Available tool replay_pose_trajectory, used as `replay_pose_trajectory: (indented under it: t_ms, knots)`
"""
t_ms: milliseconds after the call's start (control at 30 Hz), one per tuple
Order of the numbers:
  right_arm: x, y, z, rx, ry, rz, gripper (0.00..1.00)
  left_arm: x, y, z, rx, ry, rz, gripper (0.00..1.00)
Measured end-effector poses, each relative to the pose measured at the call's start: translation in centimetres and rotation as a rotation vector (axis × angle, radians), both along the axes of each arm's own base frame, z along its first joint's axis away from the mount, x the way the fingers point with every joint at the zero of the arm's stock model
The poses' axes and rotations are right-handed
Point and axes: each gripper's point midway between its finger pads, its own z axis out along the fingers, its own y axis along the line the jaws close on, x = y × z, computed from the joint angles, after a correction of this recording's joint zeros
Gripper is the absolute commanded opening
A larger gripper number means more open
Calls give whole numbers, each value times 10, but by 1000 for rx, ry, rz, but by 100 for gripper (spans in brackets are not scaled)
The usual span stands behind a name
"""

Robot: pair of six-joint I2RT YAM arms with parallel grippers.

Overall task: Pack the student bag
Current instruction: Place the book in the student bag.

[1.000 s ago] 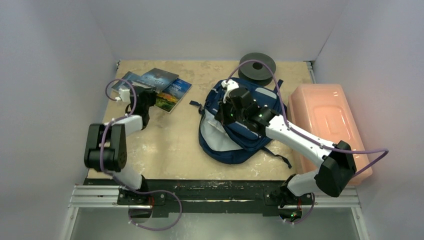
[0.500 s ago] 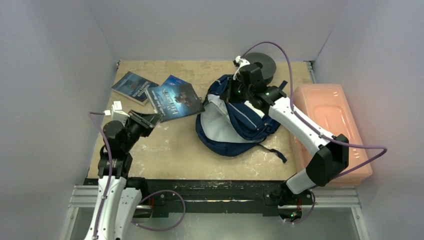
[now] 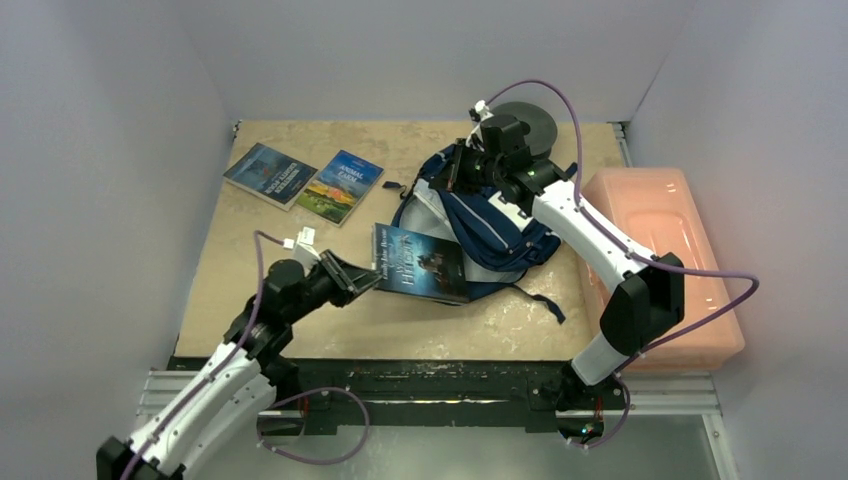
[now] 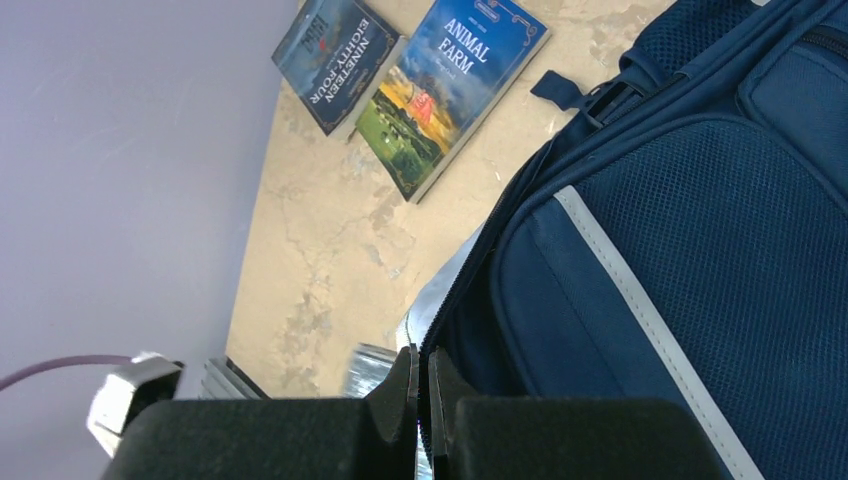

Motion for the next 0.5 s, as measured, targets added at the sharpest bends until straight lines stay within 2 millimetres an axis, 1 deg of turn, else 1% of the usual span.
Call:
replay_pose_trajectory:
  t_ms: [33,100,167,367,433,500]
  knots:
    - [1,0,1,4,-1,-2,0,0,-10,-4,10,8,-16,0]
    - [1,-1,3,11,0,-8,0,4,-22,-11,24,7,-18,0]
    - [0,-2,7,18,-4,-13,0,14,-28,-13,25,-4,16,0]
    - [-3,-5,21,34,-29,-18,0,59,-33,-8,-27,-61,167,0]
    - [-3,-7,23,37,-35,-21,0,71,-33,-5,-51,-78,215,0]
    - [-3,-7,23,36,-35,-22,0,78,-31,-2,-83,-100,252,0]
